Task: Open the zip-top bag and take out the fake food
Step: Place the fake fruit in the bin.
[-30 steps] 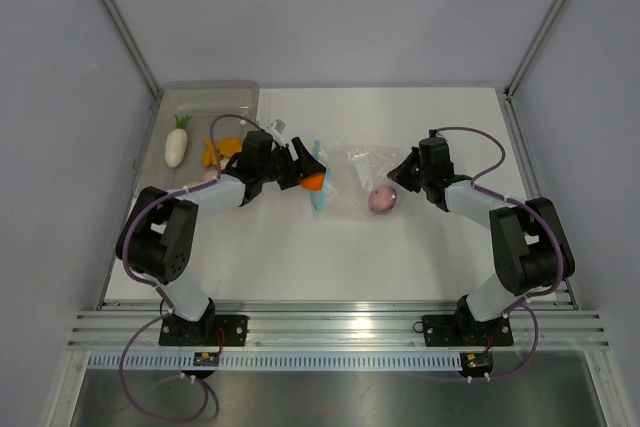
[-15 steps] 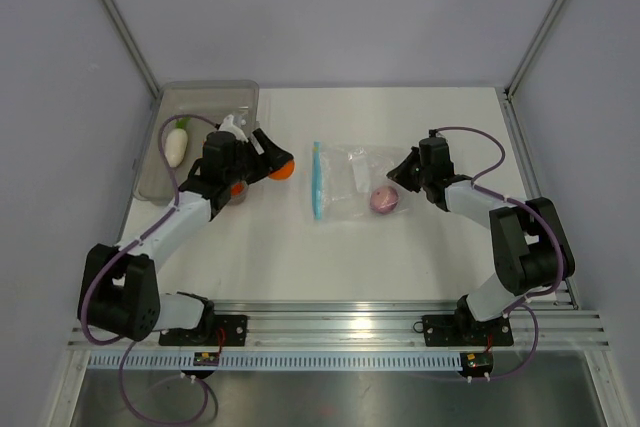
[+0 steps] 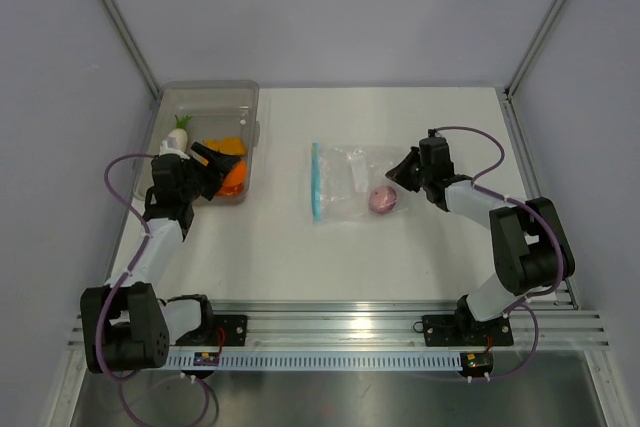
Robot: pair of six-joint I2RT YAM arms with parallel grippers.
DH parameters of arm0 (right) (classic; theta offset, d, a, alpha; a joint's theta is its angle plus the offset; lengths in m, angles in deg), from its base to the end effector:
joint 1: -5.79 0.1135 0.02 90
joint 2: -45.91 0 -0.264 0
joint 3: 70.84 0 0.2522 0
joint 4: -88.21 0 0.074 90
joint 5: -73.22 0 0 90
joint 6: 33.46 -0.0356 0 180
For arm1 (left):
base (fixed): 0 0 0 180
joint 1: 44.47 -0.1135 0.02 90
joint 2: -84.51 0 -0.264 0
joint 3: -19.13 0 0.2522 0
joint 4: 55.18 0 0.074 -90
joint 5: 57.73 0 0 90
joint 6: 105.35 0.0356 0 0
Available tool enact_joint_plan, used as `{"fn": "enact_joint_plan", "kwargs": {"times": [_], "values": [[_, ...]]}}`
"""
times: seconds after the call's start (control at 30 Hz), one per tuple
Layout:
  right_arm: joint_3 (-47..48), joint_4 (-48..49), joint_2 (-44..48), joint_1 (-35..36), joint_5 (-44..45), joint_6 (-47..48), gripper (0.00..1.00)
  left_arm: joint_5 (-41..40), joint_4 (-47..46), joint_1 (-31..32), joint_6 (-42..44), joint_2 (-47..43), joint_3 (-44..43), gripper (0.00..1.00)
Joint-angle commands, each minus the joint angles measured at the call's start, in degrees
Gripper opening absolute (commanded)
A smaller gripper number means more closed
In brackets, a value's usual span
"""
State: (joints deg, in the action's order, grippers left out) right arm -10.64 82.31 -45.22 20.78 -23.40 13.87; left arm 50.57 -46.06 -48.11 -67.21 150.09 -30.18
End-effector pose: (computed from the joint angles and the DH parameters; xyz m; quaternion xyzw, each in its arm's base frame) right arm 0.3168 0.0891 0.1823 0.1885 0.8730 0.2607 0.3665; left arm 0.2505 0.0047 0.2370 -0.3133 0.7781 -0.3382 0.4267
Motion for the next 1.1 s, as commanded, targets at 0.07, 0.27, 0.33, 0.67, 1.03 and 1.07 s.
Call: {"fn": "enact_joint_plan", "kwargs": {"times": [0.07, 0.27, 0.33, 0.67, 1.03, 1.07], "values": [[0.1, 2.5, 0.5, -0.2, -1.0, 0.0, 0.0, -3.1, -0.2, -3.7, -4.0, -4.5, 0.7, 0.73], [0.1, 2.7, 0.3, -0.2, -1.3, 0.0, 0.0, -12.6, 1.6, -4.7, -5.4, -6.8, 0.8, 0.73], [0.1, 2.9, 0.1, -0.3, -1.6, 0.0, 0.0, -14.2, 2.2, -4.8, -6.1, -6.4, 0.0, 0.72], [-0.3, 4.2, -0.7, -0.2, -4.0, -0.5, 0.0, -19.6, 2.3, -7.6, -9.8, 1.8, -3.2, 0.71], [-0.2, 4.5, -1.0, -0.2, -4.8, -0.7, 0.0, -14.3, 4.6, -9.6, -8.5, 8.3, -6.8, 0.99], [-0.1, 4.5, -1.0, -0.1, -4.9, -0.7, 0.0, -14.2, 4.5, -9.6, -8.4, 8.2, -6.9, 0.99]]}}
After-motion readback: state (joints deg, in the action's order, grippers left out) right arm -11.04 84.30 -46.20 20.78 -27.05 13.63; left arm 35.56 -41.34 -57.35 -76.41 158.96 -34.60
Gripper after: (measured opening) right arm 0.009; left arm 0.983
